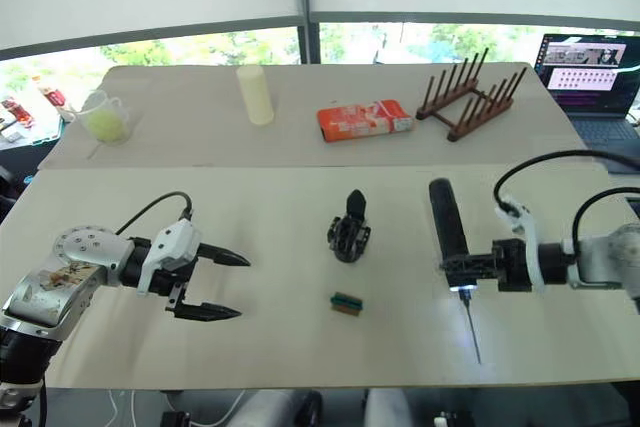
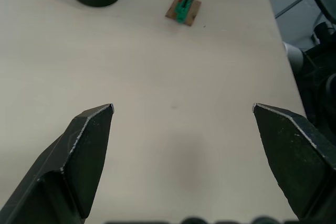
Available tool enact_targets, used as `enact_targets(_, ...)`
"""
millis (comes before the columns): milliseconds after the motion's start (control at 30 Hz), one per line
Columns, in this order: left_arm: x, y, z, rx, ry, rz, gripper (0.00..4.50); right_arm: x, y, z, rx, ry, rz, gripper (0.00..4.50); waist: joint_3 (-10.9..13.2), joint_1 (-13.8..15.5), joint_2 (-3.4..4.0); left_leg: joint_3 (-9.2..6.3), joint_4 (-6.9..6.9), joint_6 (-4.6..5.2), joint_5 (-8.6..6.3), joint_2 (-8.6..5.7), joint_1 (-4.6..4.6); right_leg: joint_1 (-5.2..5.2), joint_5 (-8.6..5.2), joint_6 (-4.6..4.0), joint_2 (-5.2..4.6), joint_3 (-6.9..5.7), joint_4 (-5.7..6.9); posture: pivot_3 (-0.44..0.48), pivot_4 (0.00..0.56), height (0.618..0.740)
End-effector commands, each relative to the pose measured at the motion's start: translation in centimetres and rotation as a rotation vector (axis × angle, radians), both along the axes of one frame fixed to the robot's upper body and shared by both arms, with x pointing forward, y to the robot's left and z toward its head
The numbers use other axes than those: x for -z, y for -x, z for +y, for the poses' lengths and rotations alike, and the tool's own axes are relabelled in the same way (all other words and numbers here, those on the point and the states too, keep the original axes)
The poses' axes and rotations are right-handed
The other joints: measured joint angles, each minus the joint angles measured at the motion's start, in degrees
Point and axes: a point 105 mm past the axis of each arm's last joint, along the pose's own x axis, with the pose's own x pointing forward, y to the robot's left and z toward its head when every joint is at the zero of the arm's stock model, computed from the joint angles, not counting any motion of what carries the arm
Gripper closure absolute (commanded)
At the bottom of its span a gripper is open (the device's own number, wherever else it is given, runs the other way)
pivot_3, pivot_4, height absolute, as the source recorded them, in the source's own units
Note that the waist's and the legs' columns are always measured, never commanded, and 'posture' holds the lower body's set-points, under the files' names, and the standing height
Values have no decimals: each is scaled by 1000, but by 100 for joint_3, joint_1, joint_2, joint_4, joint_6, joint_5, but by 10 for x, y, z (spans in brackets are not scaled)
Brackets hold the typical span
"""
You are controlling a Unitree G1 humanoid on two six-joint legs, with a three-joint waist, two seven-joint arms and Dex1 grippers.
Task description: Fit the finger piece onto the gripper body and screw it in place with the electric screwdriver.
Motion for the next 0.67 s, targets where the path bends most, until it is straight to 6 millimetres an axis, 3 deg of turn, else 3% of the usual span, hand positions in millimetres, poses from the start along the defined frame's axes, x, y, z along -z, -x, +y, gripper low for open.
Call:
enact_targets(33, -9, -11, 6, -47, -5, -60, 0, -10, -10, -14, -50, 74, -115, 2598, 1, -11, -3, 0, 2, 0, 0, 2, 1, 2, 1, 1, 2, -1, -2, 0, 150, 740)
enact_targets(67, -9, -13, 8, -61, -8, -59, 0, -11, -10, -17, -67, 91, -137, 2598, 1, -13, -3, 0, 3, 0, 0, 2, 1, 4, 1, 2, 2, -1, -4, 0, 150, 740)
enact_targets(133, -11, -15, 14, -89, -7, -48, 0, -19, -10, -25, -94, 113, -195, 1550, 1, -8, -3, 0, 4, -1, -1, -1, 1, 6, 2, 4, 1, -1, -6, 0, 150, 740)
enact_targets(267, -17, -15, 31, -117, -24, -22, 0, -45, 1, -44, -196, 169, -328, 66, 3, 21, 0, -1, 3, -3, -2, -2, 0, 0, 3, 6, 8, -4, -3, 0, 150, 740)
enact_targets(467, -40, -12, 76, -219, -54, 14, 0, -92, 32, -74, -308, 208, -525, 66, 6, -67, 6, 1, -3, -14, -5, 12, 8, 2, 2, 5, 47, 2, -3, 0, 150, 740)
enact_targets(600, -43, -16, 80, -272, -43, -35, 0, -95, 47, -84, -308, 210, -599, 66, 7, -127, 7, 3, -4, -47, -23, 14, 28, 22, 2, 5, 47, 11, -2, 0, 150, 740)
enact_targets(667, -35, -10, 73, -252, -27, 7, 0, -82, 50, -81, -330, 237, -598, 66, 7, -130, 5, 4, -4, -48, -24, 14, 30, 25, 2, 4, 46, 15, -1, 0, 150, 740)
